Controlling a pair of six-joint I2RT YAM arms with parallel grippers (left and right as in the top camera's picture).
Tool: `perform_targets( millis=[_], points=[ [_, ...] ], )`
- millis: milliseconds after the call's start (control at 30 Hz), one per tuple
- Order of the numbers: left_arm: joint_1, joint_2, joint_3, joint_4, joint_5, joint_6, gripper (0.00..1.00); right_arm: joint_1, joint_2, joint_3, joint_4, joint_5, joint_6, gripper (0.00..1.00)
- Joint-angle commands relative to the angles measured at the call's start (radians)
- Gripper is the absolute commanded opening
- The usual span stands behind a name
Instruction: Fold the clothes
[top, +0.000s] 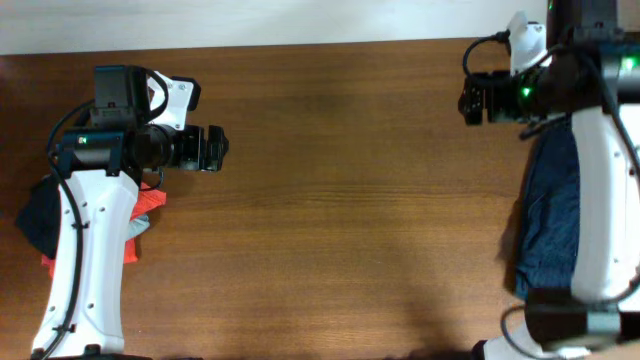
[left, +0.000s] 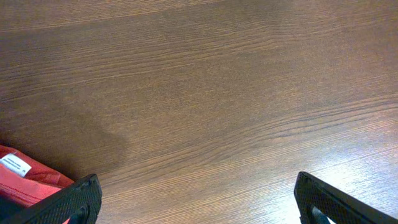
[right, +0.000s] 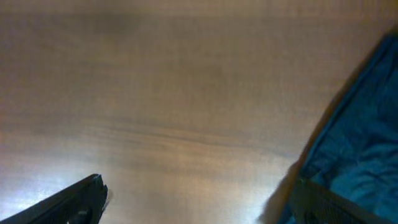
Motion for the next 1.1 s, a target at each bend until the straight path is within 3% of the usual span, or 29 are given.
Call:
perform_targets(
  millis=[0,67,233,400,567,1067],
  points=[
    [0.002,0.001,0.002,-0.020,-0.010,-0.012,0.98,0.017,-0.153,-0.213,0.091,0.047,0.039,0.99],
    [0.002,-0.019,-0.008,-0.035,-0.010,-0.012,0.98,0.016,-0.293,-0.446,0.228,0.047,0.045,0.99],
    [0.002,-0.116,-0.112,-0.004,-0.053,-0.011,0.98,0.016,-0.529,-0.838,0.451,0.047,0.082,0.99],
    [0.010,-0.338,-0.354,0.165,-0.059,-0.008,0.98,0.016,-0.657,-1.086,0.536,0.047,0.090,0.99],
    [0.013,-0.455,-0.511,0.343,-0.061,-0.005,0.99,0.016,-0.625,-1.120,0.534,0.047,0.090,0.99],
    [0.013,-0.450,-0.517,0.311,-0.062,-0.005,0.99,0.016,-0.420,-1.120,0.538,0.047,0.090,0.99]
  ],
)
